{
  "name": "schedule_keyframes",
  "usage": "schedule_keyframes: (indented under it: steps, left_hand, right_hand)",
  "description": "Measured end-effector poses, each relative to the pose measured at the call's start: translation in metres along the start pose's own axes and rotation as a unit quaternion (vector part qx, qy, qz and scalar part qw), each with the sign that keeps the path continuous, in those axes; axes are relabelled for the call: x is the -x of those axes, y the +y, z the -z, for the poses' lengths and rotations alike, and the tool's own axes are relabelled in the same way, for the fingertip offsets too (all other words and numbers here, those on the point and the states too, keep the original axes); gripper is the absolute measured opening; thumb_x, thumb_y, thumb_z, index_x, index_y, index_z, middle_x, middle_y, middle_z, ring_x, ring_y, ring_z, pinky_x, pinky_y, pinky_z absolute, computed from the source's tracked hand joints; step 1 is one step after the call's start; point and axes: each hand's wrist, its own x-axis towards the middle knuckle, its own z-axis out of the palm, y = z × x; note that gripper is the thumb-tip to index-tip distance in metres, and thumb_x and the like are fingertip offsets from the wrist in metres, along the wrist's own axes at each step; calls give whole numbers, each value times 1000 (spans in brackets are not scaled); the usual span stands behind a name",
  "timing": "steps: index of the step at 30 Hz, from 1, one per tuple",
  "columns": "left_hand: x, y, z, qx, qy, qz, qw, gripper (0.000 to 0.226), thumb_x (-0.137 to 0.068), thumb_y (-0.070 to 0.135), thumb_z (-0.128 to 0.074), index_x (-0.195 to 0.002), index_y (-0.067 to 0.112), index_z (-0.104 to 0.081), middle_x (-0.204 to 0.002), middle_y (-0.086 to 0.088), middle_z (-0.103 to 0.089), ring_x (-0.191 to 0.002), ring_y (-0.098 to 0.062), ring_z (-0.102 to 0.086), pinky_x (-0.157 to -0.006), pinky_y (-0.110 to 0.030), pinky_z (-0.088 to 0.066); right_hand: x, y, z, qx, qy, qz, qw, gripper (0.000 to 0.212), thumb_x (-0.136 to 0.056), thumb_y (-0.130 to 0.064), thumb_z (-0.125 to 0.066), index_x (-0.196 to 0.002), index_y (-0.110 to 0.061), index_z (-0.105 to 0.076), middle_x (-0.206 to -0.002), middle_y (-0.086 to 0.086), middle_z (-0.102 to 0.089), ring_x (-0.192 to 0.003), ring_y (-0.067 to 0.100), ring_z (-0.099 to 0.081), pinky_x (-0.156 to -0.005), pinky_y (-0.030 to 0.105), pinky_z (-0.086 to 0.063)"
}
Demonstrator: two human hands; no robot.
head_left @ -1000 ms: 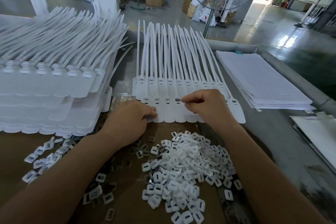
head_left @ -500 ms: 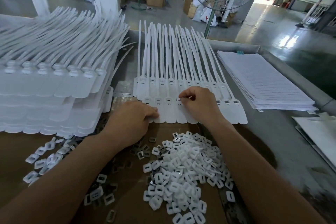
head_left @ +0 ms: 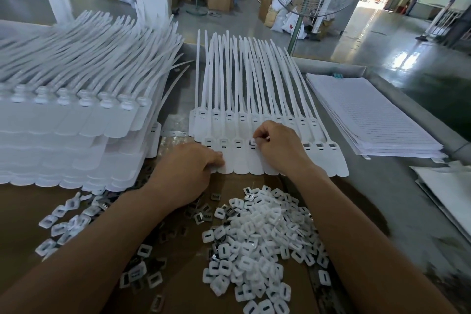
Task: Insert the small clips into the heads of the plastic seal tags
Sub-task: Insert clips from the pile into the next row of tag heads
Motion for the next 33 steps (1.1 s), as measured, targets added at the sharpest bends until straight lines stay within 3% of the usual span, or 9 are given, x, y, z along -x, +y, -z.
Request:
schedule_keyframes:
  steps: [3,6,12,18,22,29,33]
  left_hand:
    - [0,0,0,0,0,3,1000,37,-90,7,-44,-119,24,-60,-129,9,-54,-123,-10,-44,-106,-25,-27]
    - [0,1,0,11,7,3,1000,34,-90,8,-46,-116,23,-62,-127,9,-56,-121,-9,-46,-103,-22,-29]
    - [0,1,1,13,7,8,1000,36,-89,7,-45,-116,23,-62,-127,9,-56,-122,-11,-46,-104,-26,-30]
    - [1,1,2,8,8,5,1000,38,-89,5,-45,-116,24,-62,-128,11,-55,-121,-9,-46,-104,-26,-31]
    - [1,2,2,8,6,3,1000,38,-89,6,-45,-117,24,-62,-128,10,-55,-121,-10,-46,-104,-25,-31]
    - [1,2,2,6,6,0,1000,38,-89,6,-44,-118,24,-61,-129,10,-55,-121,-9,-46,-105,-26,-30]
    - [1,1,3,8,3,-9,1000,39,-87,5,-46,-119,23,-60,-128,11,-55,-121,-5,-45,-103,-21,-27]
  right_hand:
    - [-1,-1,-2,26,1,11,1000,10,-91,-11,-50,-90,-19,-56,-105,0,-59,-87,10,-46,-76,24,-35]
    - [-2,-1,-3,43,10,8,999,11,-90,-12,-52,-95,-17,-60,-105,-1,-60,-87,10,-48,-74,25,-36]
    - [-3,0,-3,-4,30,-8,1000,10,-87,-14,-58,-95,-19,-62,-99,-4,-63,-96,14,-56,-78,27,-42]
    - [-14,-1,2,-31,8,-44,999,18,-79,-13,-64,-84,-27,-55,-87,-12,-56,-91,11,-56,-81,31,-48]
    - [-17,-2,2,-23,4,-39,999,24,-79,-12,-64,-74,-31,-51,-80,-15,-52,-87,10,-54,-73,28,-45]
    - [-2,10,8,-80,-17,5,997,11,-88,-17,-57,-86,-28,-54,-80,-20,-51,-77,-2,-48,-61,10,-31]
    - [13,13,19,-122,-75,8,990,12,-88,-18,-59,-98,-24,-62,-98,-9,-61,-91,5,-56,-76,17,-41]
